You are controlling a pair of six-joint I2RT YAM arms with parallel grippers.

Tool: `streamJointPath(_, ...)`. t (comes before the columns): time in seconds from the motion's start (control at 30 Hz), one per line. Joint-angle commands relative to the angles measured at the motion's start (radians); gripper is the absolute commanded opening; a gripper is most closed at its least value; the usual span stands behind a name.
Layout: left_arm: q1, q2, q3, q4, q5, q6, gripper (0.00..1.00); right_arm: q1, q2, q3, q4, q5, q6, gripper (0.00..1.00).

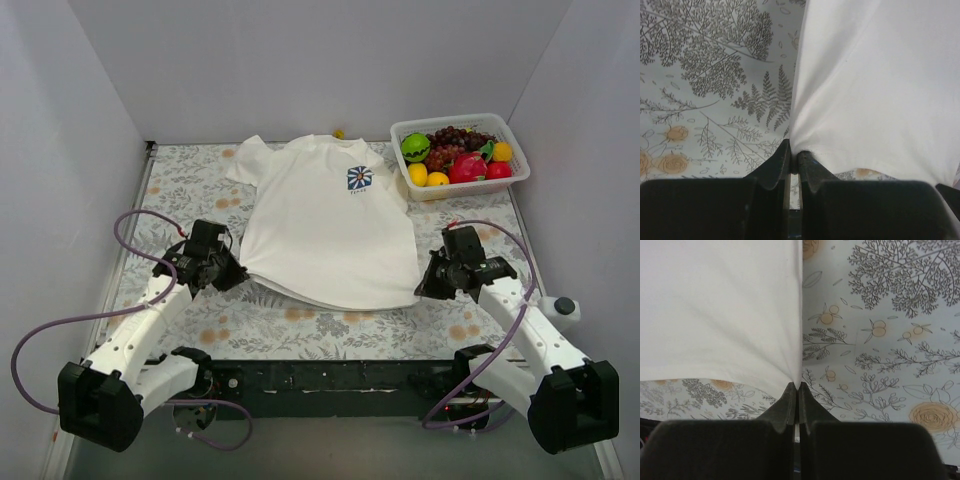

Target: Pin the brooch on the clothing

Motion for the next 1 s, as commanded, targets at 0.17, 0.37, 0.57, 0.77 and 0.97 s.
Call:
streamJointPath(0.17, 0.001, -0.02, -0.016, -0.275, 0.117, -0.044, 0.0, -0.005, -0.018, 0.018, -0.23, 0.016, 0.018, 0.01)
streamJointPath(0.37, -0.007, -0.065, -0.053, -0.361, 0.153, -0.059, 0.0, -0.005, -0.019, -0.014, -0.311, -0.022, 0.003, 0.01)
streamJointPath(0.57, -0.034, -0.072, -0.091, -0.381, 0.18, -0.071, 0.0, -0.003, -0.016, -0.043, -0.343, -0.042, -0.023, 0.01)
streamJointPath(0.77, -0.038, -0.072, -0.071, -0.411, 0.195, -0.032, 0.38, -0.005, 0.019, -0.028, -0.351, -0.058, -0.06, 0.01)
streamJointPath(0.97, -0.038, -0.042, 0.08, -0.401, 0.144, 0.031, 0.98, -0.003, 0.074, 0.108, -0.337, -0.072, -0.138, 0.5)
